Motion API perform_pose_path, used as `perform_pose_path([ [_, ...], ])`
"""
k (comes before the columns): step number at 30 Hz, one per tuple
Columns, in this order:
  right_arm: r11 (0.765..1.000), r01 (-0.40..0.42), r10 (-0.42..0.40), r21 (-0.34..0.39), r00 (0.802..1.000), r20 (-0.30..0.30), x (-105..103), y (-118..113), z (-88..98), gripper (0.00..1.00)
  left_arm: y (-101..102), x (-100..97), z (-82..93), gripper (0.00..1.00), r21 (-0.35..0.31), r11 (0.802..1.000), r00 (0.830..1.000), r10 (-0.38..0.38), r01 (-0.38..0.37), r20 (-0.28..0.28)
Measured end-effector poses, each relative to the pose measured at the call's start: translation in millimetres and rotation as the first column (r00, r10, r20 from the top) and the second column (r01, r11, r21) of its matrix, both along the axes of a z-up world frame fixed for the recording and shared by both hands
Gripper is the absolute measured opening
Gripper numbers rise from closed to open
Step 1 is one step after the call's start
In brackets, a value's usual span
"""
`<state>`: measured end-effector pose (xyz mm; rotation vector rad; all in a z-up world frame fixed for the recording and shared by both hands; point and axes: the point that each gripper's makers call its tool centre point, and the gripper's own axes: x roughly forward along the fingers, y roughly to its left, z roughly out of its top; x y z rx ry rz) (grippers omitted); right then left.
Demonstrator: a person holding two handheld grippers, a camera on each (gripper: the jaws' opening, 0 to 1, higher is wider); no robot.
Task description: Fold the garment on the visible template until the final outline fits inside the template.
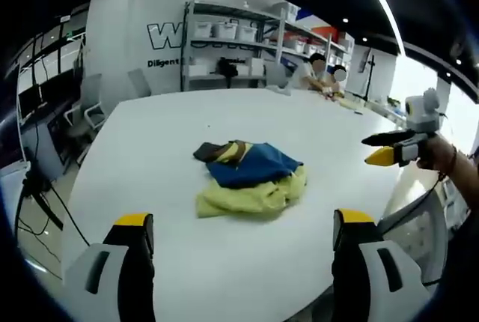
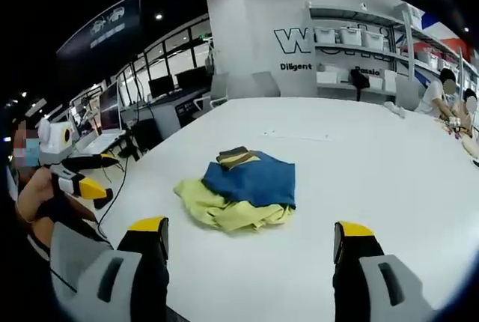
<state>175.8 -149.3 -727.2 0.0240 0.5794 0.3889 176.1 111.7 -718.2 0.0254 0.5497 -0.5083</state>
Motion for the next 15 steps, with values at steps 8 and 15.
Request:
perform_pose_path([
  [8,1.0,-0.002,0.002,0.007,1.0,0.0,1.8,2.0,0.1,0.88,0.9,2.4,-2.4,0.97,0.013,1.0,1.0,0.0,0.0,-0.006],
  [15,1.0,0.003,-0.004,0.012,1.0,0.008,1.6,0.6,2.7,0.88,0.6,3.3,-2.1,0.96,0.006,1.0,1.0,0.002,-0.002,-0.009],
])
